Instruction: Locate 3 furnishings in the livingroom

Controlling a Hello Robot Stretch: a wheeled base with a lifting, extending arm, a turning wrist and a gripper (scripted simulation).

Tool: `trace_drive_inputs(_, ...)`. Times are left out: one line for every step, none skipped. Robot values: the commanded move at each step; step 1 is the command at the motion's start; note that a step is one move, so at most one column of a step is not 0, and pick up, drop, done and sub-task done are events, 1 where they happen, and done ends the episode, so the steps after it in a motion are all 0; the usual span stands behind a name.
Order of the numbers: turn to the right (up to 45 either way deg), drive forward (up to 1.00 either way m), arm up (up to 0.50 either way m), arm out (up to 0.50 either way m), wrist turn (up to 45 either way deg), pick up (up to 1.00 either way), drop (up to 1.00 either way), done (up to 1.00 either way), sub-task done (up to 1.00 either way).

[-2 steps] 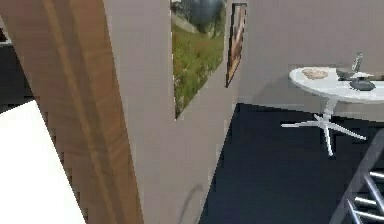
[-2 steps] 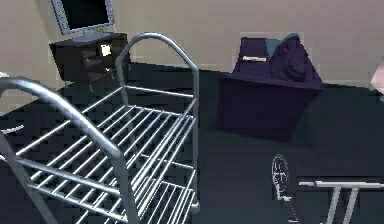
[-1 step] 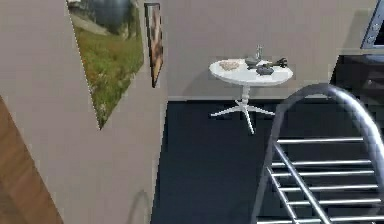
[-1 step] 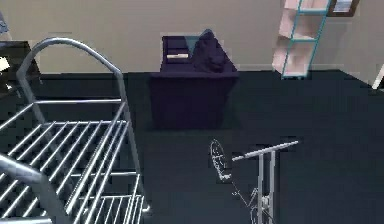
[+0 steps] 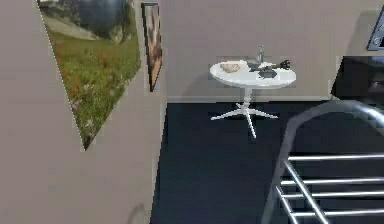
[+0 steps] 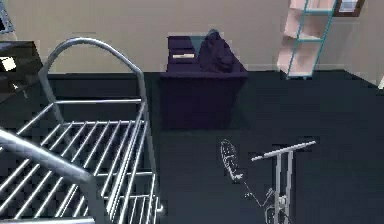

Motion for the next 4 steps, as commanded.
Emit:
trace_drive_inputs(0.0,1.00,0.00,0.00,0.0,0.00,0.00,0.00,0.00)
trace_drive_inputs(-6.0,0.00,0.00,0.00,0.0,0.00,0.00,0.00,0.00)
trace_drive_inputs(0.0,0.50,0.00,0.00,0.0,0.00,0.00,0.00,0.00)
trace_drive_inputs(42.0,0.00,0.00,0.00,0.0,0.00,0.00,0.00,0.00)
